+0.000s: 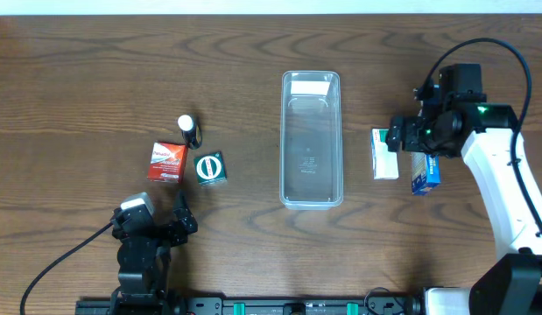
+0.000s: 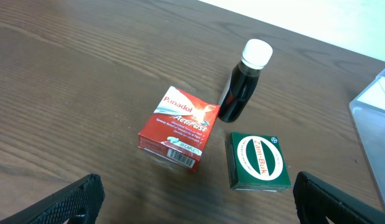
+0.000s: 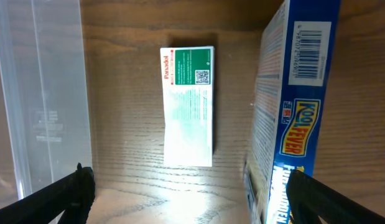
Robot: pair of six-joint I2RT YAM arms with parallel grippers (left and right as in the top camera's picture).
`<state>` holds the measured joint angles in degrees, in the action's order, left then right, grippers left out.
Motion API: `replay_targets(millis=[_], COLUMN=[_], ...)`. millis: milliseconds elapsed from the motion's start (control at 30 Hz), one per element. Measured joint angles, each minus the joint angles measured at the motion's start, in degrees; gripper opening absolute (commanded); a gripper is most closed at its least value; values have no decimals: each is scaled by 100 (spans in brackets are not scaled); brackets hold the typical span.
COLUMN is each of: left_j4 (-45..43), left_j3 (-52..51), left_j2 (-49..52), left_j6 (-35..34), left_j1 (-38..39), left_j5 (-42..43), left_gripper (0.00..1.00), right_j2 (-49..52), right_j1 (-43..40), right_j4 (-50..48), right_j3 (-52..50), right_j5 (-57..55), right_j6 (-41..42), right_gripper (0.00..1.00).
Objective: Pack container
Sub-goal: 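Move right gripper to the blue box and grasp it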
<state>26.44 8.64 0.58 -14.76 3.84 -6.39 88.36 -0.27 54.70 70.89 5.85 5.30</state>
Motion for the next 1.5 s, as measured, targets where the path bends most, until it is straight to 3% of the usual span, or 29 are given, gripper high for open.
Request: replay_targets(millis=[100,233,467,900,1067,1233,1500], left_j4=[0,0,0,0,0,2,0], left_j3=[0,0,0,0,0,0,0], left_j2=[0,0,0,0,0,0,0], left_j6=[0,0,0,0,0,0,0], left_j1=[0,0,0,0,0,0,0], left_j5=[0,0,0,0,0,0,2], left_gripper=[98,98,98,98,98,98,98], right_j2=[0,0,15,953,951,951,951], right_j1=[20,7,-26,-155,-164,-328,-680], right_j4=[2,17,-81,-273,-271,-271,-269], right_j3=[0,0,0,-52,-52,-52,-52], right_j5=[-247,-549,-953,-1211,-1220,-1217,-1152], right_j6=[-13,-42,-44,122,190,197,219], right_gripper=[98,91,88,51,46,32,30])
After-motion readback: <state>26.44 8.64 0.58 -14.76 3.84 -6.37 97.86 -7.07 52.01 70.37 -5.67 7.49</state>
